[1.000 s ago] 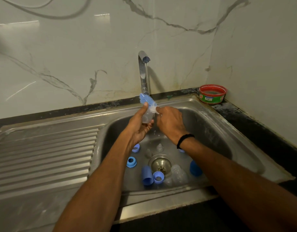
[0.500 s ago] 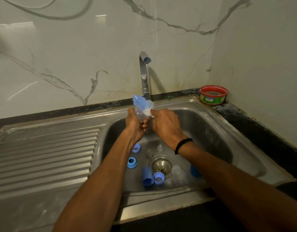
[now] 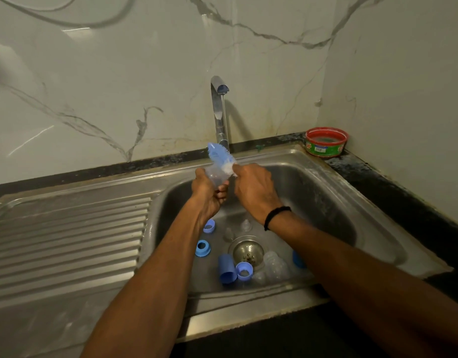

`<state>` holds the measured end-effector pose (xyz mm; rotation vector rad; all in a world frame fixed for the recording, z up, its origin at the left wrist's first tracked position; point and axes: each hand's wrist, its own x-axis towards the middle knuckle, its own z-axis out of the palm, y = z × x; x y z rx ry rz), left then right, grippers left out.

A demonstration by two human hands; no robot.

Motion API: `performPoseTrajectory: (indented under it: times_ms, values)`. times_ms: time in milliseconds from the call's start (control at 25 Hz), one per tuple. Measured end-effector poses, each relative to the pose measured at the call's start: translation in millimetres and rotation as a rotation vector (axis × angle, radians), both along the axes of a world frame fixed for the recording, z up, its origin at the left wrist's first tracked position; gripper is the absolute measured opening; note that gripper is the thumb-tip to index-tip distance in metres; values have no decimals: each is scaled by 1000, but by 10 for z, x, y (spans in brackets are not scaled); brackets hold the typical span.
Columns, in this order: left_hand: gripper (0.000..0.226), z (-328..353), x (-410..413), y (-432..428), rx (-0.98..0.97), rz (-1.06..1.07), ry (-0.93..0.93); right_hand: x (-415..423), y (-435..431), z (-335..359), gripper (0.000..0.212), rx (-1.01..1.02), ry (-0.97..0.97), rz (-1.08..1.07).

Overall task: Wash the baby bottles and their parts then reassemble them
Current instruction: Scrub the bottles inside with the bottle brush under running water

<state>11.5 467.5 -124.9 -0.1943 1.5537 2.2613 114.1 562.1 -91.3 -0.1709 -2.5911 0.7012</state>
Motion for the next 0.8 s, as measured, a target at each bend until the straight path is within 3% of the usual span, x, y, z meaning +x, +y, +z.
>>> performPoseTrajectory:
  times_ms: [400, 640, 800]
  values:
    - [35, 34, 66, 115, 72, 80, 23, -27, 69, 31, 26, 9, -36, 6]
    - [43, 60, 129, 77, 184, -21, 76, -37, 138, 6, 29, 0, -26, -76]
    - [44, 27, 85, 20, 177, -3, 138, -34, 95, 23, 27, 5, -29, -18]
